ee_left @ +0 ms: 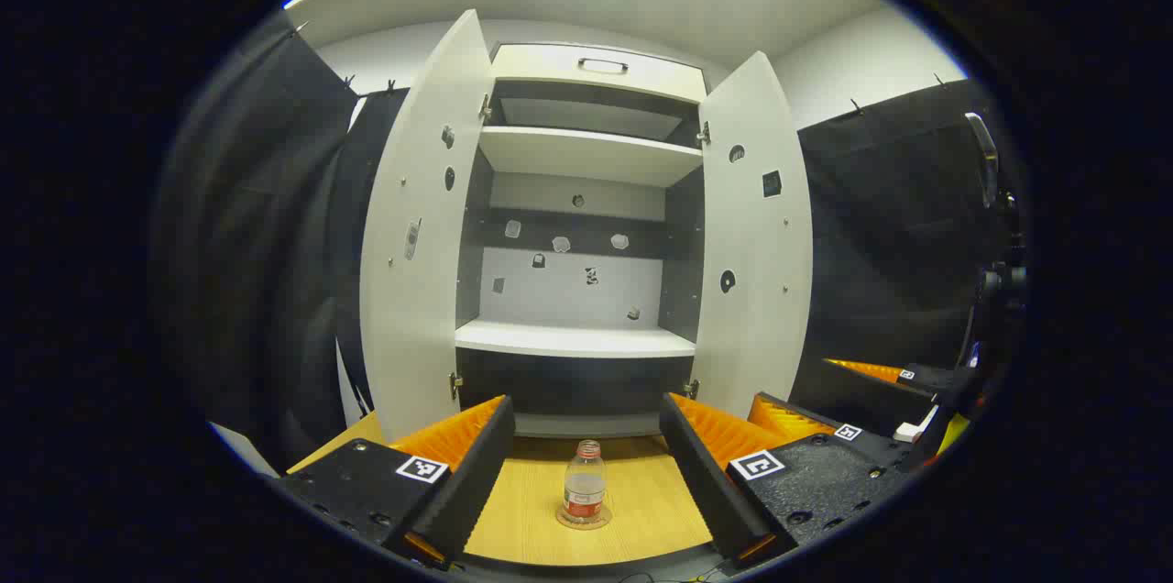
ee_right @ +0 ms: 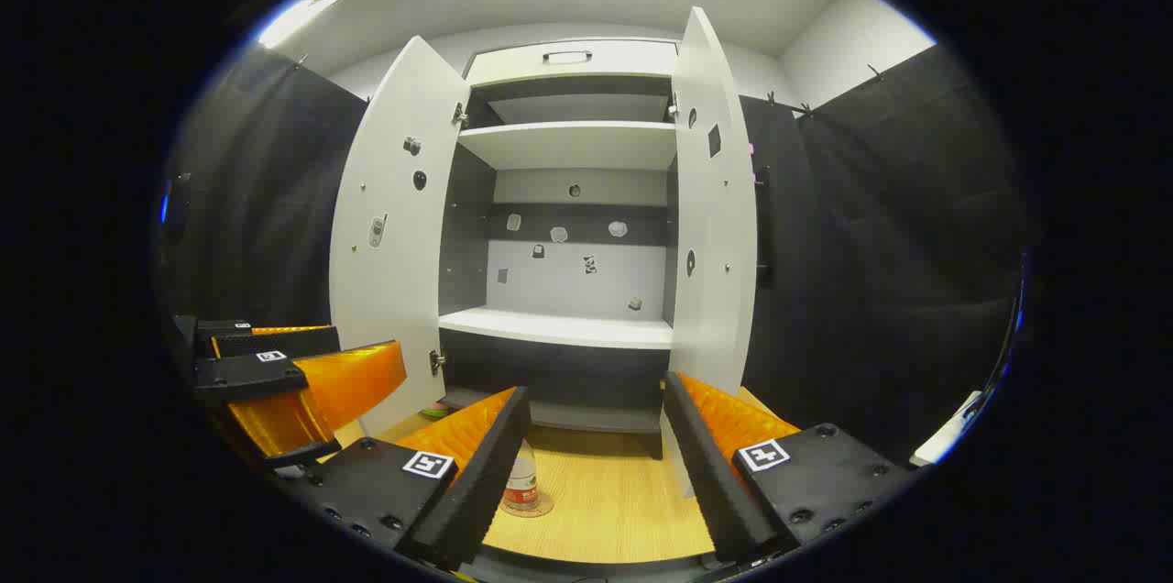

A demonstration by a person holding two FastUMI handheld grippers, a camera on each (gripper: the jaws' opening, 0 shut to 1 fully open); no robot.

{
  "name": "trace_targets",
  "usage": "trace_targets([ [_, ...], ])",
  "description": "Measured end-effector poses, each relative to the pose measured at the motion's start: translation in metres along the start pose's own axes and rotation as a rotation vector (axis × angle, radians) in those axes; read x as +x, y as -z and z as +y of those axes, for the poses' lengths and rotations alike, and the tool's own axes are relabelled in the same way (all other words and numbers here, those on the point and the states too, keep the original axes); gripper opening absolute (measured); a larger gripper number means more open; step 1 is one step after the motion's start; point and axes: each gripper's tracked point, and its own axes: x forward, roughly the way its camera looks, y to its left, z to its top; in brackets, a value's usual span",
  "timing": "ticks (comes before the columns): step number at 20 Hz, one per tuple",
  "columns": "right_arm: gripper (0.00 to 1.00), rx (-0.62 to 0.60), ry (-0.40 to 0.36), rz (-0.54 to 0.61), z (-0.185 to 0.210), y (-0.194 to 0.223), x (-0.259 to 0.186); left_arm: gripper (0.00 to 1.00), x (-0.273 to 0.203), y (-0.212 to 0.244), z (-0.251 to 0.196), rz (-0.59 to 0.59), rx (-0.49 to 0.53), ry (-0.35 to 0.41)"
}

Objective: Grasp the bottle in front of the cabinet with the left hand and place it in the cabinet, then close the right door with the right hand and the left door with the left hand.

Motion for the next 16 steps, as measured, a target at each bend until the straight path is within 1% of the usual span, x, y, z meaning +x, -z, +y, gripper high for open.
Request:
trace_targets([
  [1, 0.97, 0.003, 0.004, 0.01, 0.001, 0.003, -0.001, 0.94, 0.0, 0.001, 0.003, 0.006, 0.0, -0.006],
  [4, 0.97, -0.002, 0.007, 0.022, 0.004, 0.004, -0.002, 0.99, -0.001, 0.003, 0.008, 0.012, -0.009, -0.02],
  [10, 0.97, -0.009, 0.021, 0.031, -0.004, 0.007, -0.003, 0.99, -0.001, 0.008, 0.006, 0.031, -0.005, -0.022],
  [11, 0.97, -0.01, 0.021, 0.033, -0.006, 0.007, -0.004, 0.96, -0.002, 0.009, 0.005, 0.031, -0.005, -0.023],
  [16, 0.97, -0.032, 0.028, 0.036, -0.012, 0.007, -0.001, 0.96, 0.001, 0.011, 0.002, 0.032, -0.002, -0.023],
])
